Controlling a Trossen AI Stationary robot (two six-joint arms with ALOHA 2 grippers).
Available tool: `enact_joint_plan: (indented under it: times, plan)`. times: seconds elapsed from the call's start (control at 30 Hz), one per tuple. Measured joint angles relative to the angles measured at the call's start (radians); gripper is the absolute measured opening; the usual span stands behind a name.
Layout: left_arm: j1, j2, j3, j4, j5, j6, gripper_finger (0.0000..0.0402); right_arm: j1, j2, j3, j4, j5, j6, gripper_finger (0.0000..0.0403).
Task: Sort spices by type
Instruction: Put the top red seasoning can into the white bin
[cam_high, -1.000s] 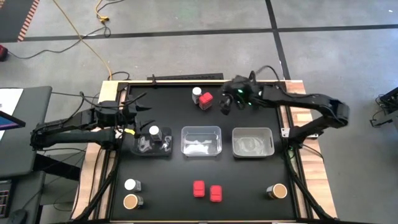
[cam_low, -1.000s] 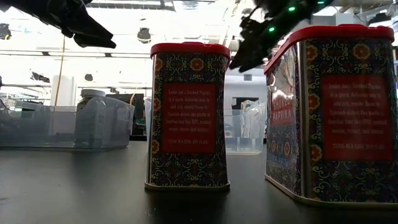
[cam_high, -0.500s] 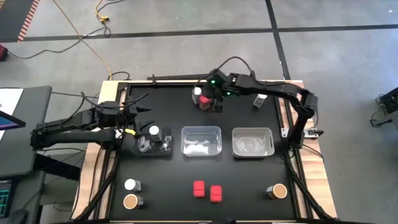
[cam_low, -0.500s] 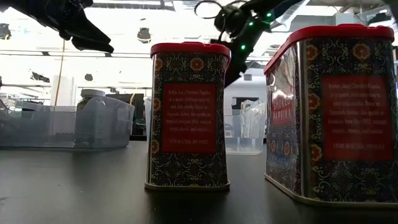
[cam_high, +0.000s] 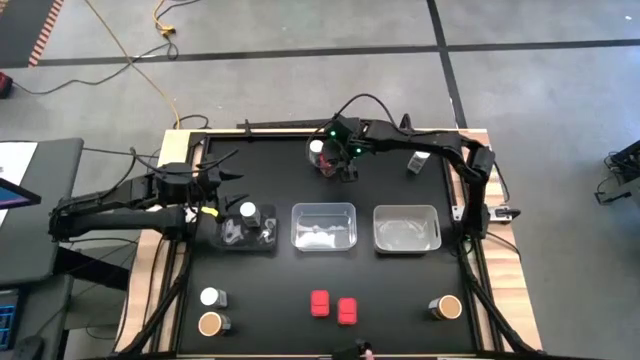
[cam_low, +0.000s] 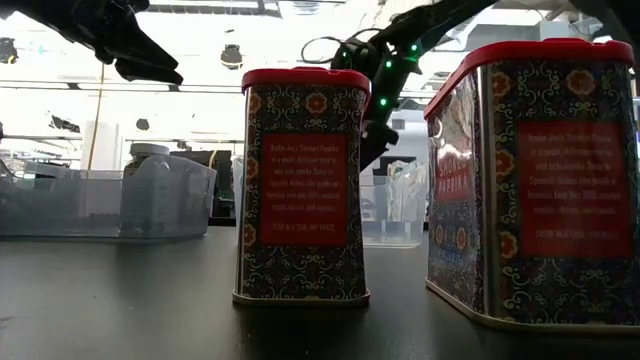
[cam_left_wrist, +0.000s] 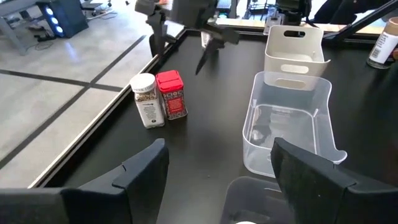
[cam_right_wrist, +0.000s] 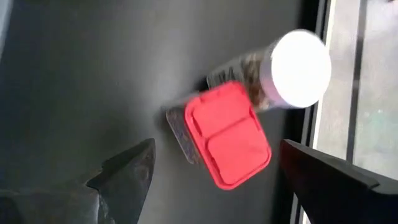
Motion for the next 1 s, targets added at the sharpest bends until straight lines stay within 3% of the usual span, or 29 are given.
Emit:
enact_joint_plan:
  times: [0.43,0.7,1.0]
  plan:
    - [0.000,0.000,0.000,-0.003,-0.001,-0.016,0.0271,0.003,0.010,0.000,-0.001,0.003,0.053,0.0379]
    - [0.000,0.000,0.000,-0.005,-0.002,-0.016,0.0271,0.000,0.009,0.000,0.085,0.003,-0.045,0.0379]
    - [0.000,0.000,0.000,-0.005,-0.002,0.006,0.0271,-0.029,0.013,0.000,0.053,-0.005,-0.097,0.0379]
